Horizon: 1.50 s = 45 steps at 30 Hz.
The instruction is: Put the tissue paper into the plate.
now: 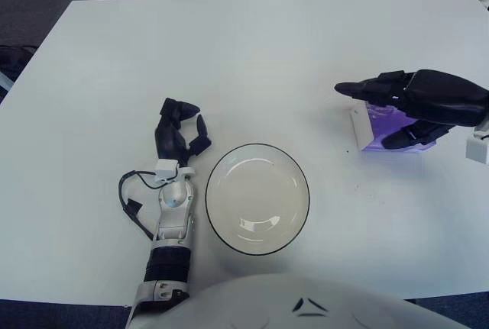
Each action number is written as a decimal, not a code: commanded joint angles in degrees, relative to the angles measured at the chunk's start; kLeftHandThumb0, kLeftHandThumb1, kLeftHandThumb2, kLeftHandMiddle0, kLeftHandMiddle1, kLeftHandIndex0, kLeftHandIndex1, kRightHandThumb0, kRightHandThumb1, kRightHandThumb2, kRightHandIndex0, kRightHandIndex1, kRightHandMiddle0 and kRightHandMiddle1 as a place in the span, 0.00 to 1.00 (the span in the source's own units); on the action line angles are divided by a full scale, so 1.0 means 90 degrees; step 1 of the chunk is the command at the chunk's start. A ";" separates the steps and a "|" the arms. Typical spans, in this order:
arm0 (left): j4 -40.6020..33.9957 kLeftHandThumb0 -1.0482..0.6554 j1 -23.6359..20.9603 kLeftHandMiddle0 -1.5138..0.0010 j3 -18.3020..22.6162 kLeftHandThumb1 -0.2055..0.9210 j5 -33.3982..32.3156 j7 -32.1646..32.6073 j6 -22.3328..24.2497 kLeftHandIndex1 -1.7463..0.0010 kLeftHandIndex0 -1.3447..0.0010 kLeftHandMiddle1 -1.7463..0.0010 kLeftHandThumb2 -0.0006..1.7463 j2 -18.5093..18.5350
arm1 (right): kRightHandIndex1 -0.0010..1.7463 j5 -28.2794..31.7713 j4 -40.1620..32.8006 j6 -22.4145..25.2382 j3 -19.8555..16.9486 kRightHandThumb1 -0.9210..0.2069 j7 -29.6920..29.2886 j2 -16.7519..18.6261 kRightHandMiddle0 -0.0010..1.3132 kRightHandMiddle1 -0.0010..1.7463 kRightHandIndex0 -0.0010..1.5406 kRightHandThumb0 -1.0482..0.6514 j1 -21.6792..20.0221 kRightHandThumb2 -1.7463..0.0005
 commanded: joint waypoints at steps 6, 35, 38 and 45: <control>0.0410 0.36 0.0617 0.44 0.0027 0.60 0.0021 -0.0052 0.0144 0.00 0.64 0.00 0.65 0.0010 | 0.00 -0.0166 -0.0074 0.0203 -0.0123 0.00 -0.0167 0.0015 0.00 0.00 0.00 0.00 0.0171 0.76; 0.0422 0.37 0.0630 0.46 0.0091 0.63 0.0015 -0.0052 0.0028 0.00 0.65 0.00 0.63 0.0002 | 0.00 -0.0279 -0.0431 0.0942 -0.0184 0.06 0.0042 -0.0242 0.00 0.00 0.00 0.00 0.0808 0.81; 0.0430 0.37 0.0628 0.46 0.0093 0.63 -0.0003 -0.0072 0.0016 0.00 0.66 0.00 0.63 0.0005 | 0.00 -0.0291 -0.0538 0.1051 -0.0201 0.07 0.0112 -0.0284 0.00 0.00 0.00 0.00 0.0882 0.82; 0.0386 0.37 0.0648 0.47 0.0088 0.63 -0.0011 -0.0100 0.0059 0.00 0.66 0.00 0.63 0.0013 | 0.00 -0.0262 -0.0742 0.1250 -0.0190 0.08 0.0274 -0.0320 0.00 0.00 0.00 0.00 0.1081 0.82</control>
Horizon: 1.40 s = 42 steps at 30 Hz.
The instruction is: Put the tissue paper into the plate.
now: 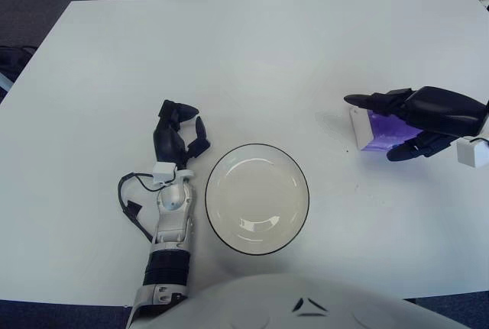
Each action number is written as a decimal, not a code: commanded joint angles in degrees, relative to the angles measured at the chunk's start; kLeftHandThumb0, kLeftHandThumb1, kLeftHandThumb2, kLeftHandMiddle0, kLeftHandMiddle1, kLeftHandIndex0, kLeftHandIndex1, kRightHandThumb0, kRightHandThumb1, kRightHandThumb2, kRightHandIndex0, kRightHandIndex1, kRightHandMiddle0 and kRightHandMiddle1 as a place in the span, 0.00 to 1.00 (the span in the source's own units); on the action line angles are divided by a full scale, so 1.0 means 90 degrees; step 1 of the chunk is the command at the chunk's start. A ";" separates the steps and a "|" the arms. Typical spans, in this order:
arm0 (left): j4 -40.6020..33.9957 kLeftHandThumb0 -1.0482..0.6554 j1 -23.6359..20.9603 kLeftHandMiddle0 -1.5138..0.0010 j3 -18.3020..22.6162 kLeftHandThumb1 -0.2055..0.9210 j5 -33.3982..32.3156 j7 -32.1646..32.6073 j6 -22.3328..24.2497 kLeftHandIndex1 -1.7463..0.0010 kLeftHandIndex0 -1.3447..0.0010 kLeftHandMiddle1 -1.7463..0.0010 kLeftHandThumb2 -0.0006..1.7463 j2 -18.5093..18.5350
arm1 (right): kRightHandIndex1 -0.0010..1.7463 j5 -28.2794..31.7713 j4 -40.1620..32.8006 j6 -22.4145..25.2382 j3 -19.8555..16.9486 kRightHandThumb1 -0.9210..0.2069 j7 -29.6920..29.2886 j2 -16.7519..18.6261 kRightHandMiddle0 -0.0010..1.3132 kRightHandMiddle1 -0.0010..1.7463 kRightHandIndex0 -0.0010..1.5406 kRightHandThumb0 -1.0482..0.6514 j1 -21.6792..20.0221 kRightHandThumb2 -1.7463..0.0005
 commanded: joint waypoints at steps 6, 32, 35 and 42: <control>0.0405 0.37 0.0583 0.47 0.0050 0.62 0.0139 0.0069 0.0185 0.00 0.65 0.00 0.63 0.0024 | 0.00 -0.0262 -0.0261 -0.0059 -0.0028 0.07 -0.0052 0.0019 0.00 0.00 0.00 0.00 0.0592 0.82; 0.0292 0.36 0.0710 0.48 0.0093 0.60 0.0132 0.0193 0.0196 0.00 0.64 0.00 0.65 -0.0002 | 0.00 -0.1898 0.0208 0.0062 0.0400 0.06 -0.1465 0.0739 0.00 0.00 0.00 0.00 0.0805 0.83; 0.0272 0.36 0.0733 0.48 0.0089 0.60 0.0128 0.0183 0.0180 0.00 0.64 0.00 0.65 0.0000 | 0.00 -0.2074 0.0194 0.0238 0.0400 0.07 -0.1595 0.0799 0.00 0.00 0.00 0.00 0.0803 0.83; 0.0254 0.36 0.0769 0.49 0.0096 0.61 0.0102 0.0170 0.0154 0.00 0.64 0.00 0.65 -0.0003 | 0.00 -0.2574 0.0258 0.0400 0.0402 0.07 -0.2153 0.0938 0.00 0.00 0.00 0.00 0.0719 0.83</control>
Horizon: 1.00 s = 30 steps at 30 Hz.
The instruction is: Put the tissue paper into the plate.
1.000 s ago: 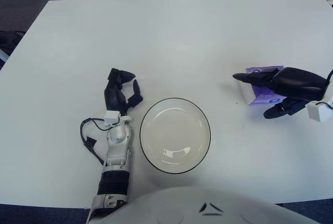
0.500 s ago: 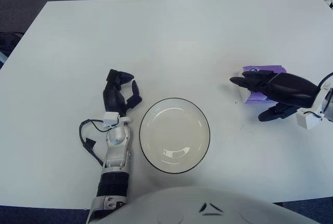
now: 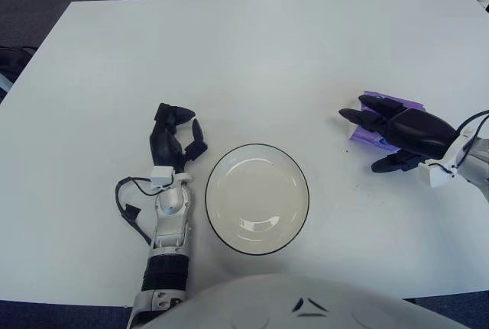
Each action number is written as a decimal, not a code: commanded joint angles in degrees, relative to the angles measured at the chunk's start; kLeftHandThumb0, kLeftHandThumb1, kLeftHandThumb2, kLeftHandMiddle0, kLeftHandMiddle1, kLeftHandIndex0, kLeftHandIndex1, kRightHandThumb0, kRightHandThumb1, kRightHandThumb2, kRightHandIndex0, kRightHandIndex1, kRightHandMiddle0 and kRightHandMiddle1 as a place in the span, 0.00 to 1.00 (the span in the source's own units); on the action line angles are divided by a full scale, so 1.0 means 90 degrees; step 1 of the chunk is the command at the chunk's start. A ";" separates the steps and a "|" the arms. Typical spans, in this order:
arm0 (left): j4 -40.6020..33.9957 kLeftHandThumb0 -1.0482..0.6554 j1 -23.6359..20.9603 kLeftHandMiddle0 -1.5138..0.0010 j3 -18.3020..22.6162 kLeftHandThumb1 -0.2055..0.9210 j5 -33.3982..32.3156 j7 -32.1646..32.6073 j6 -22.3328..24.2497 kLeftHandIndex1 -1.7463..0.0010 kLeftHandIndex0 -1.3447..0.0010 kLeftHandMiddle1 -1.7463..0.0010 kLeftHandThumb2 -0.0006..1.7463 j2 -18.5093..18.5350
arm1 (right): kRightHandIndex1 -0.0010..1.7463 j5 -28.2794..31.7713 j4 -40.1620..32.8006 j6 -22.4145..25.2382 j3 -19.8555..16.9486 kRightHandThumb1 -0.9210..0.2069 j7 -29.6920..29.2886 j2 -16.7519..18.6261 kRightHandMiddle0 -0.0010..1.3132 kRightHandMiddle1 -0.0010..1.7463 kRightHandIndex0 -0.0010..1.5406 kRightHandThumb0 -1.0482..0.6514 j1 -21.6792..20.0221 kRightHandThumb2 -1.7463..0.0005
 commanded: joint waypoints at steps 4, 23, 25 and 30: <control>0.0391 0.36 0.0605 0.49 0.0071 0.61 0.0076 0.0037 0.0151 0.00 0.64 0.00 0.65 0.0001 | 0.00 -0.0568 0.0294 0.0048 0.0030 0.07 -0.0662 0.0124 0.00 0.00 0.00 0.00 -0.0130 0.84; 0.0326 0.36 0.0656 0.48 0.0074 0.60 0.0004 -0.0017 0.0166 0.00 0.64 0.00 0.65 -0.0012 | 0.00 -0.0989 0.0113 0.0172 -0.0329 0.06 -0.1931 0.0125 0.00 0.00 0.00 0.00 -0.0368 0.84; 0.0327 0.36 0.0654 0.48 0.0071 0.60 0.0023 -0.0010 0.0176 0.00 0.64 0.00 0.65 -0.0006 | 0.00 -0.1005 0.0049 0.0172 -0.0427 0.06 -0.2071 0.0122 0.00 0.00 0.00 0.00 -0.0361 0.84; 0.0330 0.36 0.0647 0.47 0.0068 0.61 0.0046 -0.0005 0.0163 0.00 0.64 0.00 0.65 0.0002 | 0.00 -0.0850 0.0010 0.0093 -0.0523 0.04 -0.2225 0.0145 0.00 0.00 0.00 0.00 -0.0379 0.83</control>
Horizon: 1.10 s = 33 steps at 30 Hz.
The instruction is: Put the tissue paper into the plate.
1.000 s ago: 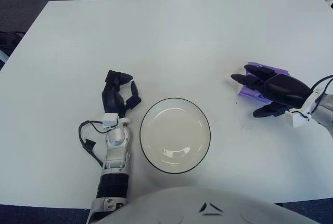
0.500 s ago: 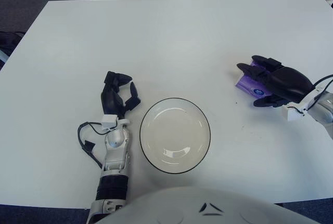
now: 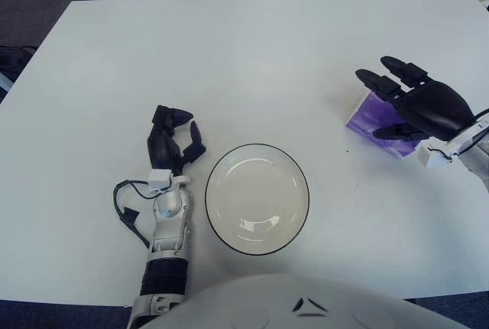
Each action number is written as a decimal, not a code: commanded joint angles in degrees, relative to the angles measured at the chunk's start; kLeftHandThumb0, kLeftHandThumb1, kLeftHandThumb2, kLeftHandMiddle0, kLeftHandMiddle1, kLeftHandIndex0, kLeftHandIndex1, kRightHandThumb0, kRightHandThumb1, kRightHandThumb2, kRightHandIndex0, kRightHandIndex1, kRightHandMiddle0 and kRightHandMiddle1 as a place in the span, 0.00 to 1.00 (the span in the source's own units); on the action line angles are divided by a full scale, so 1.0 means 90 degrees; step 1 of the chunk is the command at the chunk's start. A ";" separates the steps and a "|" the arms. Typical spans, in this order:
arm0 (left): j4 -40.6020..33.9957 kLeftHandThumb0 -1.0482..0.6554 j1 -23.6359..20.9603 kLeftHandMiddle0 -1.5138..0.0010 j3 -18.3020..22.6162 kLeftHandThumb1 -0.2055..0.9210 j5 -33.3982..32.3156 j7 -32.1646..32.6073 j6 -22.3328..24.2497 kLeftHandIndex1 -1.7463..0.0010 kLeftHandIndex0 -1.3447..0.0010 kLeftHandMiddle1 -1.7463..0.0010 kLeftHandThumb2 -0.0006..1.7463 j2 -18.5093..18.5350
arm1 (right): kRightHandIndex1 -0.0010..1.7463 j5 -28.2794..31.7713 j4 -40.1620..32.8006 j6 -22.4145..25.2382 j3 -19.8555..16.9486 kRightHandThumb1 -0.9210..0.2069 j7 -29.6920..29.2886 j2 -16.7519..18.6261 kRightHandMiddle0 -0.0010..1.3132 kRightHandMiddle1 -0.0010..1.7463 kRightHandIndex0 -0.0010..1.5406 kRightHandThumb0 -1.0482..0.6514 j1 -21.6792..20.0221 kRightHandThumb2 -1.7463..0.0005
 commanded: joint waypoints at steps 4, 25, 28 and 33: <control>0.0416 0.36 0.0516 0.48 0.0053 0.61 0.0099 0.0034 0.0214 0.00 0.64 0.00 0.65 0.0009 | 0.00 0.0115 -0.0069 -0.0075 -0.0150 0.02 -0.0329 0.0139 0.00 0.00 0.00 0.00 -0.0026 0.83; 0.0316 0.36 0.0532 0.48 0.0079 0.60 0.0145 0.0075 0.0324 0.00 0.64 0.00 0.65 0.0011 | 0.00 0.0336 -0.0973 0.1781 0.0275 0.07 0.1296 0.0612 0.00 0.00 0.00 0.00 0.0602 0.82; 0.0330 0.36 0.0529 0.48 0.0091 0.60 0.0123 0.0051 0.0303 0.00 0.64 0.00 0.65 0.0024 | 0.00 0.0447 -0.1030 0.1897 0.0372 0.10 0.1623 0.0605 0.00 0.00 0.00 0.00 0.0589 0.83; 0.0360 0.36 0.0523 0.49 0.0104 0.61 0.0033 -0.0011 0.0227 0.00 0.64 0.00 0.65 0.0020 | 0.00 0.0731 -0.1041 0.2100 0.0541 0.13 0.2215 0.0600 0.00 0.00 0.00 0.00 0.0557 0.84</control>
